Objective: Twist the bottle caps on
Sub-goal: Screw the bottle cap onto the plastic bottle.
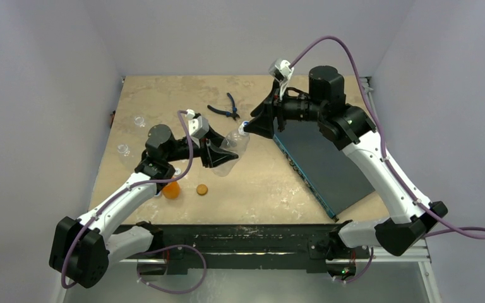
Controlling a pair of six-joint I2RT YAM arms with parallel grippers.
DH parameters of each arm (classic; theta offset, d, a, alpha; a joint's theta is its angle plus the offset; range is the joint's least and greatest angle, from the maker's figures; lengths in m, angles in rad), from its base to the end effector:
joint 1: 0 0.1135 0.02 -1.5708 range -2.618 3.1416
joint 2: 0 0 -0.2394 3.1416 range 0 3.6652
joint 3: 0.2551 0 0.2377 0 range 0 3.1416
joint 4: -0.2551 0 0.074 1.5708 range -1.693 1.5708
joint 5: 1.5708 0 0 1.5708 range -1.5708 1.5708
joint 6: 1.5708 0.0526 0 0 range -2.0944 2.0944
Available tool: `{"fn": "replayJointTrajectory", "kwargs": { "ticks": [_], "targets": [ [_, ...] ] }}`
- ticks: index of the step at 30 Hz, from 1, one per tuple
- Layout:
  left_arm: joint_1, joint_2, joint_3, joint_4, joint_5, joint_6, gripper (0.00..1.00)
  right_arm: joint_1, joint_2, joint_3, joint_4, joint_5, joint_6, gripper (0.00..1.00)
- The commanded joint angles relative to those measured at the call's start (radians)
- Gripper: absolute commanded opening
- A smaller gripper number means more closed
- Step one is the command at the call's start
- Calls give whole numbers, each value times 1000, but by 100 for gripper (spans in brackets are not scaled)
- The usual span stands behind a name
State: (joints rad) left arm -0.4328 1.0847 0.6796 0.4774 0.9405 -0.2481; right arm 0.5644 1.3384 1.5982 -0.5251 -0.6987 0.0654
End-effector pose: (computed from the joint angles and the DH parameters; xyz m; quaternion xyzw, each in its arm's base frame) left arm 0.2072 -0.1426 0.2972 0.3863 0.5740 -0.5088 0.5122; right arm 0.2202 0.1794 0.4336 -0.3858 0.6720 0.4353 0.4584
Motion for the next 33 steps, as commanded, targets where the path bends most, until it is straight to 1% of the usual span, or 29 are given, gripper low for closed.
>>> {"fn": "replayJointTrajectory", "kwargs": {
  "ticks": [1,8,19,27,33],
  "targets": [
    [6,-9,5,58,24,-11,0,0,-13,9,-15,-4,-25,63],
    [7,-7,-1,60,26,-14,0,8,6,10,-10,-31,-21,59],
    [6,-3,0,60,24,-16,0,21,21,4,-13,-30,-21,52],
    [6,6,5,55,12,-18,0,29,25,0,-18,-13,-14,40],
    [6,24,29,52,-4,-18,0,38,34,2,-37,19,-4,35]
  ]
}}
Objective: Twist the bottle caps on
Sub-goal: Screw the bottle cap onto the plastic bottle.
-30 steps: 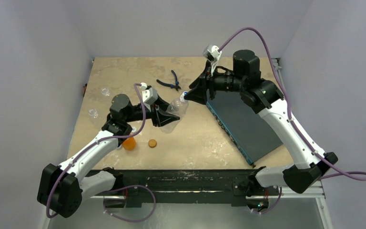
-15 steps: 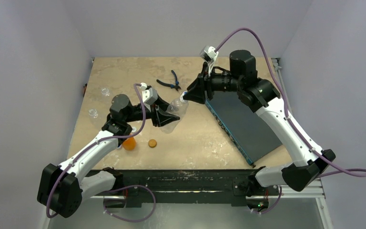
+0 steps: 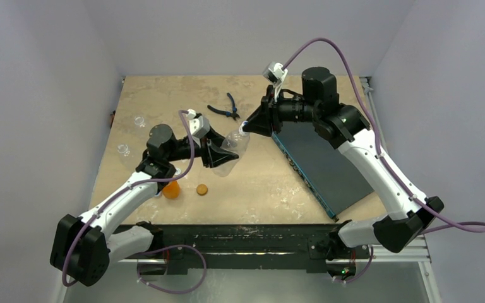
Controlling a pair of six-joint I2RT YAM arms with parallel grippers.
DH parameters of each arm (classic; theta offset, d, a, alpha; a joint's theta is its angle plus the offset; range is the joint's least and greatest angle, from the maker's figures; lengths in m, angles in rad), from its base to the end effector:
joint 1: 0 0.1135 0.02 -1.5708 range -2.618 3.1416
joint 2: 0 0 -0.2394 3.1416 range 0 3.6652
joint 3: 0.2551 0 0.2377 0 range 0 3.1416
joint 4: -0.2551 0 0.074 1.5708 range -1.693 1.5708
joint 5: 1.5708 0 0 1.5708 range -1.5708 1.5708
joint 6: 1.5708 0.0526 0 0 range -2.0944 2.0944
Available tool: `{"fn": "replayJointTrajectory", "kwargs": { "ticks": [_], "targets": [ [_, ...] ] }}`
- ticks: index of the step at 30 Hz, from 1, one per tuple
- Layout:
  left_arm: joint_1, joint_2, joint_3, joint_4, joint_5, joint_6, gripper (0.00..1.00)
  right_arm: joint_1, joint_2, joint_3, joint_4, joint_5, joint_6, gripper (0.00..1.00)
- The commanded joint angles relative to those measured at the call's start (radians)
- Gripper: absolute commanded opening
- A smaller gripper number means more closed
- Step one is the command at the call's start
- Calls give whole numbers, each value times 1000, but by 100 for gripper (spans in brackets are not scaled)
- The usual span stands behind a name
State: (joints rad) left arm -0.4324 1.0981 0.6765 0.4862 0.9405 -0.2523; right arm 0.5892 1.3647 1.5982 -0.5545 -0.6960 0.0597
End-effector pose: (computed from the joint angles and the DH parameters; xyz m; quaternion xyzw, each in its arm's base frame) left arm 0.2094 -0.1434 0.2940 0.3841 0.5775 -0.5102 0.5086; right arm 0.2219 0.1889 0.4233 -0.3920 0.6836 0.4375 0.4331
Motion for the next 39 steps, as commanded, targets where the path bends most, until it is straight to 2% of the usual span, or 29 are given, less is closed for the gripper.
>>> {"fn": "replayJointTrajectory", "kwargs": {
  "ticks": [1,7,10,14,18,22,26,30,34,39],
  "targets": [
    [6,12,37,41,-17,-10,0,12,11,4,-12,27,9,33],
    [3,11,69,27,-187,50,0,14,63,39,-65,113,74,28],
    [-20,5,84,25,-341,104,0,14,101,72,-95,185,150,26],
    [-95,28,131,32,-602,236,0,13,187,146,-159,279,261,20],
    [-195,77,179,53,-830,386,0,15,251,205,-205,372,341,20],
    [-265,138,199,143,-1009,457,0,16,303,253,-247,466,395,20],
    [-340,200,215,208,-1131,529,0,20,340,269,-246,529,450,19],
    [-358,234,219,230,-1161,553,0,23,345,287,-234,566,492,20],
    [-357,231,210,185,-1144,534,0,22,340,328,-221,566,509,30],
    [-356,199,177,99,-1120,482,0,20,319,395,-213,590,491,65]
  ]
}}
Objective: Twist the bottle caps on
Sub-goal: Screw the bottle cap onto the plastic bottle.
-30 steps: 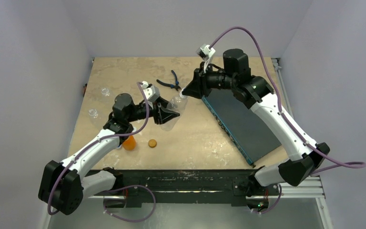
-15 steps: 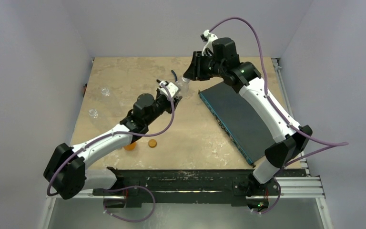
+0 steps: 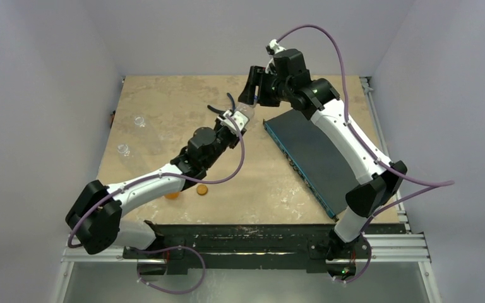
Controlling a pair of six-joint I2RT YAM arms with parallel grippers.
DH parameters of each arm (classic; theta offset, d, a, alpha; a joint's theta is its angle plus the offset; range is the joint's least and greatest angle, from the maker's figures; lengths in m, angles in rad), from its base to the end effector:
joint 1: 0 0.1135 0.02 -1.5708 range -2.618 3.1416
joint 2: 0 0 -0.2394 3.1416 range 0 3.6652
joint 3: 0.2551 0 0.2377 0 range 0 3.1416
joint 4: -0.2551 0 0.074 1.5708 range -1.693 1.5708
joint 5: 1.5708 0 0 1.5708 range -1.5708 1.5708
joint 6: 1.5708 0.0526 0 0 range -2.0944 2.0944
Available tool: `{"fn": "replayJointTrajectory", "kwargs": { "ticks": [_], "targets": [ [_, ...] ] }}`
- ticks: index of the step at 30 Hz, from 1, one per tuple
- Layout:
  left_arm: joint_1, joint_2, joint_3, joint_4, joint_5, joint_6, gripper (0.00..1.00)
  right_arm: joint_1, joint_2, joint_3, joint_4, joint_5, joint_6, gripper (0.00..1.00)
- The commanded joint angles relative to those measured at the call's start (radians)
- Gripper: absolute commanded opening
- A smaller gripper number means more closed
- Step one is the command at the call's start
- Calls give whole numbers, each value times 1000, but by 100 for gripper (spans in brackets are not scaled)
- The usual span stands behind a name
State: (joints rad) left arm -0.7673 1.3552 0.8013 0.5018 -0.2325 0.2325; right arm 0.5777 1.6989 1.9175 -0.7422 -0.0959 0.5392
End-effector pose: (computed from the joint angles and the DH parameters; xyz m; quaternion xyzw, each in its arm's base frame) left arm 0.2394 -0.2141 0.2709 0.2752 0.6705 -0.0995 0.6817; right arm 0.3085 0.2071 0.3962 -0.0406 0.8644 0.2998 0.4016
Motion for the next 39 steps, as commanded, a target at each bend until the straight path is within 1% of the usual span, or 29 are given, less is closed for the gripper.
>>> {"fn": "replayJointTrajectory", "kwargs": {
  "ticks": [1,4,7,9,12,13,15,16,18,20,23,24,31,35,39],
  "targets": [
    [-20,-68,43,68,52,-16,0,32,-23,92,-25,-3,5,73],
    [-12,-94,2,44,61,-52,0,32,-64,111,-2,1,-20,88],
    [30,-120,-22,11,134,-114,0,30,-99,106,6,-4,-59,97],
    [72,-139,-35,-4,215,-163,0,27,-126,81,11,-6,-88,99],
    [143,-172,-50,-21,407,-237,0,5,-178,19,39,-39,-147,99],
    [173,-182,-57,-23,481,-265,0,-4,-197,-9,57,-67,-168,99],
    [213,-201,-65,-39,583,-300,0,-20,-237,-60,96,-147,-218,99],
    [229,-209,-70,-56,640,-306,0,-24,-254,-84,114,-223,-249,98],
    [250,-222,-79,-69,742,-325,0,-25,-271,-114,129,-320,-303,94],
    [270,-236,-85,-76,834,-349,0,-26,-281,-143,136,-422,-354,88],
    [293,-264,-114,-85,941,-379,0,-24,-289,-162,136,-515,-411,72],
    [297,-280,-129,-82,961,-387,0,-24,-291,-166,134,-554,-428,69],
    [311,-318,-160,-97,1060,-426,0,-12,-325,-222,126,-599,-480,70],
    [313,-324,-163,-87,1082,-443,0,22,-310,-223,91,-585,-511,66],
    [316,-323,-164,-79,1107,-452,0,37,-309,-235,77,-575,-524,65]
  ]
}}
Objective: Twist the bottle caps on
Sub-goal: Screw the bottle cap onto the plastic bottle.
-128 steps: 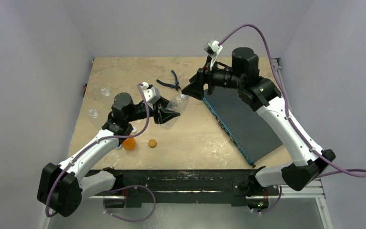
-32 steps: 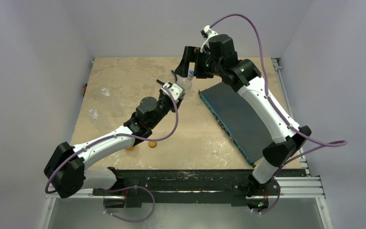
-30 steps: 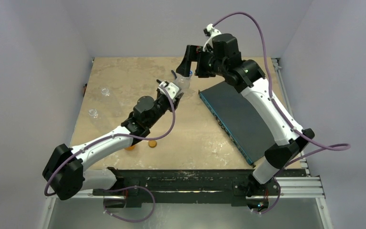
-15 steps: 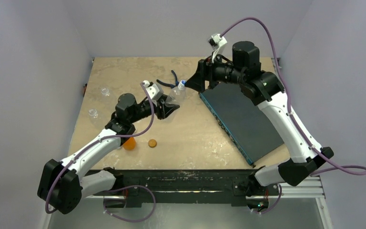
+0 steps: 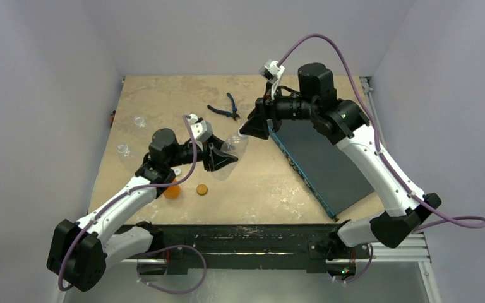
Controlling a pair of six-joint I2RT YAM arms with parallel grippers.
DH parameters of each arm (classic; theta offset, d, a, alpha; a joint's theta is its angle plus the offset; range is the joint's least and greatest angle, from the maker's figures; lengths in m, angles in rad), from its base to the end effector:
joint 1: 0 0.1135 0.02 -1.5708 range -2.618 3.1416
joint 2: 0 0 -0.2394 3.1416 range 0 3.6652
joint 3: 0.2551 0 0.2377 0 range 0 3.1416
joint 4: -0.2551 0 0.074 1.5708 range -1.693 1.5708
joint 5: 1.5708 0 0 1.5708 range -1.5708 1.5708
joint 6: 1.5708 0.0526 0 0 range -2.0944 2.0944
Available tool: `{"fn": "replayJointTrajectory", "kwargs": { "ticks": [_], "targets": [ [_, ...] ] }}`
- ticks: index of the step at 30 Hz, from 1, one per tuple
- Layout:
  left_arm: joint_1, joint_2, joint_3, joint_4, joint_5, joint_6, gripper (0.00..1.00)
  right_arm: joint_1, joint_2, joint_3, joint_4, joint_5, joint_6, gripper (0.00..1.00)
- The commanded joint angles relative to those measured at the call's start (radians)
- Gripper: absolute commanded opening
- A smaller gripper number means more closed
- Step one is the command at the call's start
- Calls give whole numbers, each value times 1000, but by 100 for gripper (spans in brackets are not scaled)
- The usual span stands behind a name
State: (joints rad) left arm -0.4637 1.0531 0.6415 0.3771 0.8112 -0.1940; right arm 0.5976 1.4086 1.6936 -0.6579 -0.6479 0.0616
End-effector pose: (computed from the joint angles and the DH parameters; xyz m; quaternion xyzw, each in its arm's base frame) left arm 0.2034 -0.1444 0.2807 0.3605 0.6180 -0.4748 0.5126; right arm 0.2245 0.1912 0.4297 -0.3804 0.7075 0.4217 0.4206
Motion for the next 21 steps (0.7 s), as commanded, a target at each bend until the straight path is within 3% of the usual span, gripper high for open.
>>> {"fn": "replayJointTrajectory", "kwargs": {
  "ticks": [1,9,21],
  "targets": [
    [13,-21,-6,52,69,-30,0,21,-18,-12,-8,-17,-48,65],
    [16,-28,-7,55,78,-36,0,26,-19,-22,-22,68,-50,64],
    [20,-24,-12,77,86,-51,0,31,6,-36,-31,53,-48,55]
  ]
}}
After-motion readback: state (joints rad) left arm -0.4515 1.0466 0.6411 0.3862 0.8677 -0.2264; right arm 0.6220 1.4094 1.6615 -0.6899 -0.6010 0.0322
